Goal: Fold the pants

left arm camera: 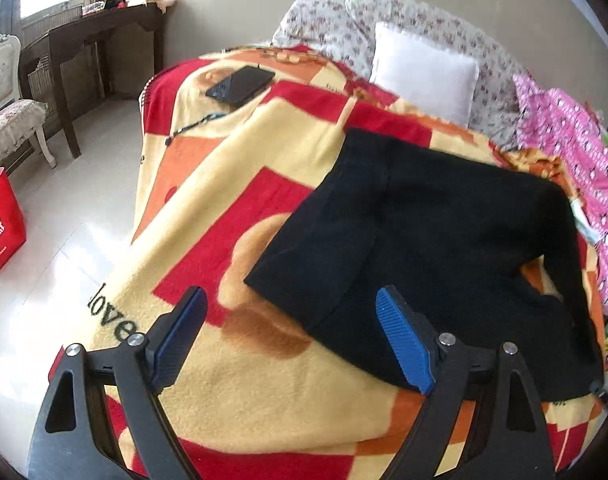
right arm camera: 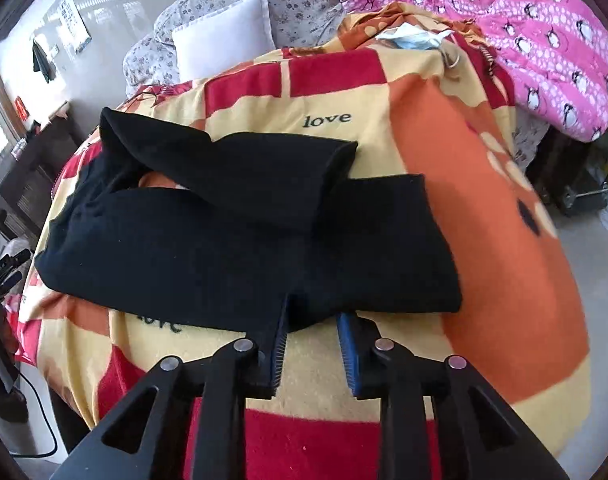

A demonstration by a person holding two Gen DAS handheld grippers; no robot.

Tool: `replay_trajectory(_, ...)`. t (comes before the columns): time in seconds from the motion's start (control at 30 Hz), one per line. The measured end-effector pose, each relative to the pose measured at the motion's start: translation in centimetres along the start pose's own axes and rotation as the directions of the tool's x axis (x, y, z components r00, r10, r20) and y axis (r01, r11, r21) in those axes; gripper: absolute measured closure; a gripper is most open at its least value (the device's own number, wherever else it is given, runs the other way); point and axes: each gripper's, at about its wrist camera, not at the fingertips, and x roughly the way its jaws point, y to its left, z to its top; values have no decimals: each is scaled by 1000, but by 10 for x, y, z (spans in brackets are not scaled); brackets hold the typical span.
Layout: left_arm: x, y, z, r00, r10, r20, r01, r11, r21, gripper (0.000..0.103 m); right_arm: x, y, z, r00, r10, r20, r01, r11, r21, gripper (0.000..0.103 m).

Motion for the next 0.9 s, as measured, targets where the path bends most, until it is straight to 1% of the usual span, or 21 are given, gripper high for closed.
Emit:
replay_trajectory(0.07,4,0,0,1000,15,-4,-15,1000,6,16,-14,8,8,999,19,50,-18,1000,-16,64)
replay_trajectory(0.13,5,3,2,1000,28,2,-28,1000,0,16,-26,26,22,993,53,103,-45,996,-73,33)
replay_trajectory(0.17,6,6,3,1000,28,4,-28,1000,-7,16,-28,38,29,990,74,119,-61,993,-106,30)
replay_trajectory(0.2,7,8,3,1000,29,2,-29,999,-18,16,-28,55,38,985,106,136,-86,985,-149,29)
replay_trajectory(0.27,11,12,4,1000,27,-9,-28,999,-35,16,-20,84,53,977,171,130,-140,966,-216,29)
replay_trajectory(0.3,14,13,4,1000,25,-17,-25,999,-41,16,-13,108,62,967,230,114,-192,944,-270,29)
replay_trajectory(0.33,16,13,4,999,25,-25,-26,999,-44,16,-7,127,66,957,270,102,-228,924,-306,29)
replay_trajectory(0.4,23,13,5,999,36,-40,-37,998,-42,16,8,161,72,942,326,75,-278,888,-365,29)
replay_trajectory(0.43,26,13,5,998,34,-48,-36,998,-43,16,15,178,69,936,347,59,-299,872,-389,30)
replay_trajectory(0.5,31,13,6,998,15,-66,-19,998,-61,16,32,210,69,926,378,27,-332,843,-423,31)
replay_trajectory(0.57,34,12,8,997,-4,-72,-1,997,-74,16,44,228,70,919,394,7,-353,831,-429,31)
replay_trajectory(0.63,37,8,9,997,-18,-77,12,997,-71,17,57,241,74,913,408,-13,-374,824,-425,31)
replay_trajectory(0.7,41,3,10,995,-58,-85,52,997,-64,20,64,248,74,914,404,-26,-376,824,-423,31)
replay_trajectory(0.73,43,1,10,994,-73,-82,68,996,-63,33,69,252,77,915,402,-34,-377,825,-421,31)
replay_trajectory(0.77,42,-1,11,996,-62,-68,58,997,-55,52,74,255,77,916,400,-41,-379,826,-417,31)
replay_trajectory(0.8,42,-3,12,997,-51,-58,49,998,-45,64,79,257,78,915,402,-47,-384,826,-412,31)
replay_trajectory(0.83,42,-4,13,997,-54,-59,52,998,-40,82,83,258,79,913,404,-52,-389,826,-408,31)
replay_trajectory(0.87,41,-5,14,997,-61,-54,58,997,-42,90,88,261,77,910,410,-62,-399,824,-403,31)
replay_trajectory(0.9,39,-4,16,997,-59,-45,57,997,-46,96,92,263,76,909,411,-70,-403,823,-402,31)
